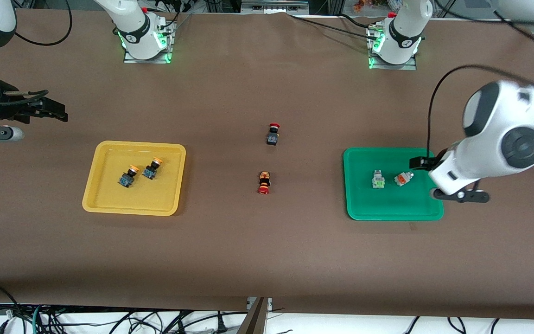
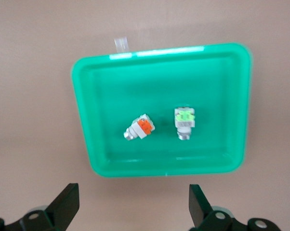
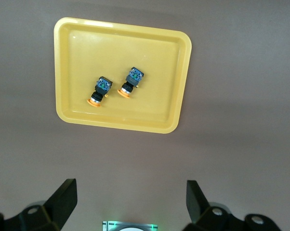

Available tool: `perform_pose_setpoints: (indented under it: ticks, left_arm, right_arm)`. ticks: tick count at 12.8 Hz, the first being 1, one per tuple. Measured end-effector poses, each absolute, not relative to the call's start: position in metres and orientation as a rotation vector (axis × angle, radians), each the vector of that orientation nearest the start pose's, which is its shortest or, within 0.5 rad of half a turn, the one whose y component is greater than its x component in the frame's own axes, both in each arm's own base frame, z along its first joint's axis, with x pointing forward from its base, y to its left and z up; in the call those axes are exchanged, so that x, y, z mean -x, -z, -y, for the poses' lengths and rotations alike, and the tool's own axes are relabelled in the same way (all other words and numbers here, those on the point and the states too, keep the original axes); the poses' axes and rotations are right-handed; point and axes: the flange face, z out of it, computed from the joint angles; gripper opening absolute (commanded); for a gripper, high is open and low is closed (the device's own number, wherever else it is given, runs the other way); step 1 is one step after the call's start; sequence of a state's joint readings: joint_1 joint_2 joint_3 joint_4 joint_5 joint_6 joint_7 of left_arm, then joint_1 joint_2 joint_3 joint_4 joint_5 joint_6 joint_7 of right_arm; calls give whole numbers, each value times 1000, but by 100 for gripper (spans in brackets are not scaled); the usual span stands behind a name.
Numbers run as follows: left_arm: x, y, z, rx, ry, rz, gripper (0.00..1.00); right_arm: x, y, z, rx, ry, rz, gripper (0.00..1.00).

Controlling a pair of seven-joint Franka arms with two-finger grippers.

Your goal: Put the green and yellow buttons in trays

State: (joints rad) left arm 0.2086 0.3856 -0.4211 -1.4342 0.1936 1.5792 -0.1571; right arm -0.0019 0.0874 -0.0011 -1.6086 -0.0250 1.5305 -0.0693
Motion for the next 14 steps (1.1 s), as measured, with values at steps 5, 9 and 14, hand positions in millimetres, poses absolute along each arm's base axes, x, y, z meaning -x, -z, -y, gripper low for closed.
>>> perform_pose_setpoints:
  ticks: [5, 9, 14]
  left_arm:
    - [-635, -572, 74, 3114, -172, -75, 100]
    - [-593, -580, 64, 3134, -41, 26, 100]
    - [-546, -560, 55, 3114, -24, 49, 100]
  right_arm:
    - [-570, -557, 4, 3193, -262, 131, 100]
    - [-570, -559, 4, 3188, -250, 129, 100]
    - [-568, -564, 5, 3177, -235, 121, 100]
